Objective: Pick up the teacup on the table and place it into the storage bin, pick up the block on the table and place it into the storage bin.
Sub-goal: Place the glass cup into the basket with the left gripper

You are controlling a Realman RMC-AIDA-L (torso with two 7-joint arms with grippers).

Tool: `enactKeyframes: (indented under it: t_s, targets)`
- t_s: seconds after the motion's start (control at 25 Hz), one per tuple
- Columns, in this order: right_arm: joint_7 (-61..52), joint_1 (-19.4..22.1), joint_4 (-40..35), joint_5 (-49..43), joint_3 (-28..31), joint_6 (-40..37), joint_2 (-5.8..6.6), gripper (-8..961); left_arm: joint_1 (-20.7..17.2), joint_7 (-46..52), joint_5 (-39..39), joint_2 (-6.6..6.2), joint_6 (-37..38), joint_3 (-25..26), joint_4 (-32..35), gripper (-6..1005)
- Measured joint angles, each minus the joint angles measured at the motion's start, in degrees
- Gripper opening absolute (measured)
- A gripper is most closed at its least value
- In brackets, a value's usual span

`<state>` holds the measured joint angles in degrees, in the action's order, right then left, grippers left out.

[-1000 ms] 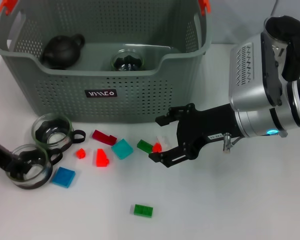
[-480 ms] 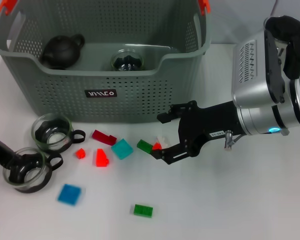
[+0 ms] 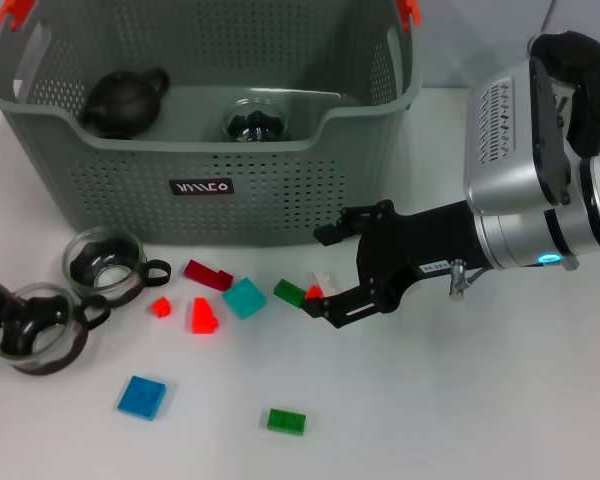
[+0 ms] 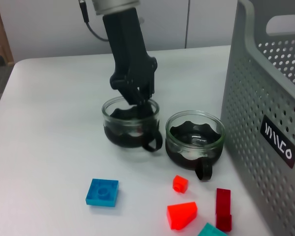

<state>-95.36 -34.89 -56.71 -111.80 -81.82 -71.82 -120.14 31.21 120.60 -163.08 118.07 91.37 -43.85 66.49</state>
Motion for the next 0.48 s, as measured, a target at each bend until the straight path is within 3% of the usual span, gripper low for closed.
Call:
enactKeyframes:
  t_s: [0.24, 0.48]
  targets:
    - [0.0, 0.0, 0.1, -0.1, 0.2, 0.1, 0.08, 930, 1.0, -0.6, 1.8, -1.04, 9.2, 4.8, 6.4, 43]
    - [0.0, -0.2, 0.2, -0.3, 1.0, 0.1, 0.18, 930, 3.4, -2.6, 11.1, -3.72, 25.4, 12.8, 10.7, 44]
